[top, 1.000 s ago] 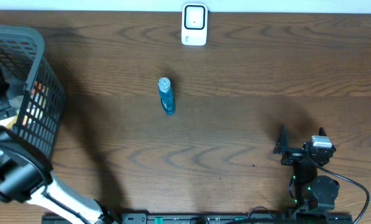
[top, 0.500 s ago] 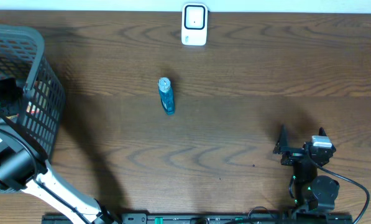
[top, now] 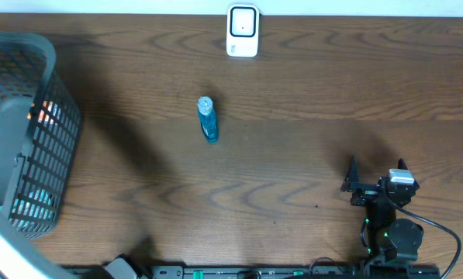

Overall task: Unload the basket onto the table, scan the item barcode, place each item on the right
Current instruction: 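Carry the white snack bag out and set it left of the bottle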

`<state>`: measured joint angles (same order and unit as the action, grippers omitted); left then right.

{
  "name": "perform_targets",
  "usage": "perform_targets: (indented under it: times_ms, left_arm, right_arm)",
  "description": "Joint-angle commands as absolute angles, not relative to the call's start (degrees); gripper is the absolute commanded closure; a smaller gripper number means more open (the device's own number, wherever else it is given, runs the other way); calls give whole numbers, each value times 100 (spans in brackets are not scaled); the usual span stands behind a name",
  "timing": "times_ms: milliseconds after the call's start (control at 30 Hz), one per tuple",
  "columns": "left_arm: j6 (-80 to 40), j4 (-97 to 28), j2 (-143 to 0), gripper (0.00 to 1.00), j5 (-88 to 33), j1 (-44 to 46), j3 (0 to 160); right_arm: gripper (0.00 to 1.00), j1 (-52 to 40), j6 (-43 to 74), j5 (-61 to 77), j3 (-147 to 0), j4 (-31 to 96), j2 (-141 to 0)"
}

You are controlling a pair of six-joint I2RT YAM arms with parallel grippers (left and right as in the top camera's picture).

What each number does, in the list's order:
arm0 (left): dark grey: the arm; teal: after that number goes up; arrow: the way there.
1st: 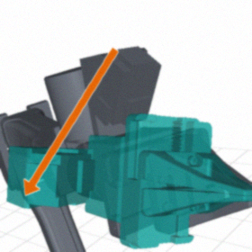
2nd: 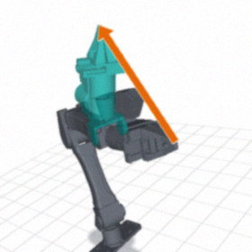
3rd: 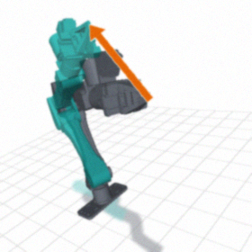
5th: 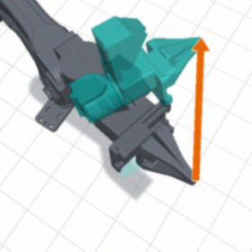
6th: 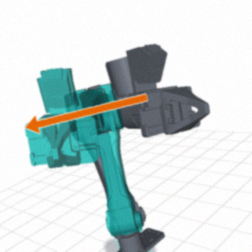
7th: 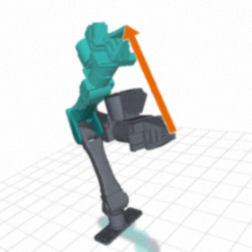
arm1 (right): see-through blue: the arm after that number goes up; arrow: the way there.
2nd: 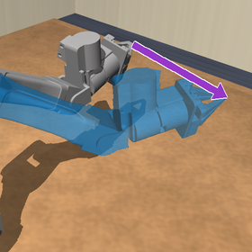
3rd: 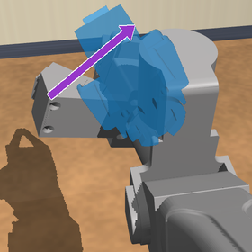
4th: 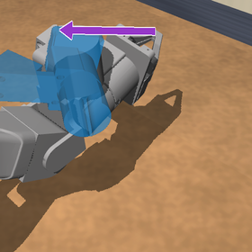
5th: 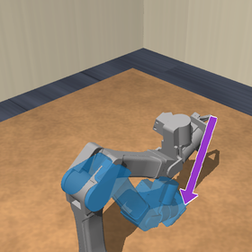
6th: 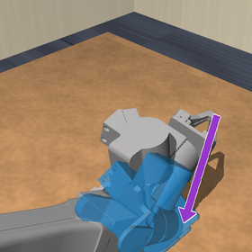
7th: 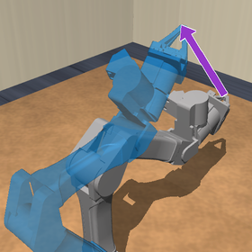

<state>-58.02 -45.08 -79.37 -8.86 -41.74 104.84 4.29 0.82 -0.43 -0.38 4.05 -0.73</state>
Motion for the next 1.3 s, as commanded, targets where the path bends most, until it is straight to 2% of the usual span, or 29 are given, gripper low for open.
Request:
perform_targets:
  times_ms: [0, 133, 233, 400, 600, 1000, 1267]
  left_arm:
    - [-4995, -4209, -7614, 93, -904, -3326, 10503]
    - [-3365, -4252, -7575, 93, -1116, -1885, 10495]
    - [-1914, -4779, -7771, 93, -814, -523, 10479]
    - [-1323, -6014, -8208, 93, -119, 460, 10420]
    - [-1160, -6541, -9074, 93, 45, 812, 9835]
    - [-1382, -5642, -10276, 93, -537, 823, 8683]
    - [-1448, -5133, -10416, 93, -554, 823, 7972]
  right_arm:
    - [1, 447, 121, -47, -32, 429, -64]
    - [1, 447, 121, -47, -32, 429, -64]
    - [0, 447, 121, -47, -32, 429, -64]
    - [1, 447, 121, -45, -32, 429, -64]
    - [1, 447, 121, -47, -32, 429, -64]
    - [1, 447, 121, -47, -32, 429, -64]
    - [1, 447, 121, -47, -32, 429, -64]
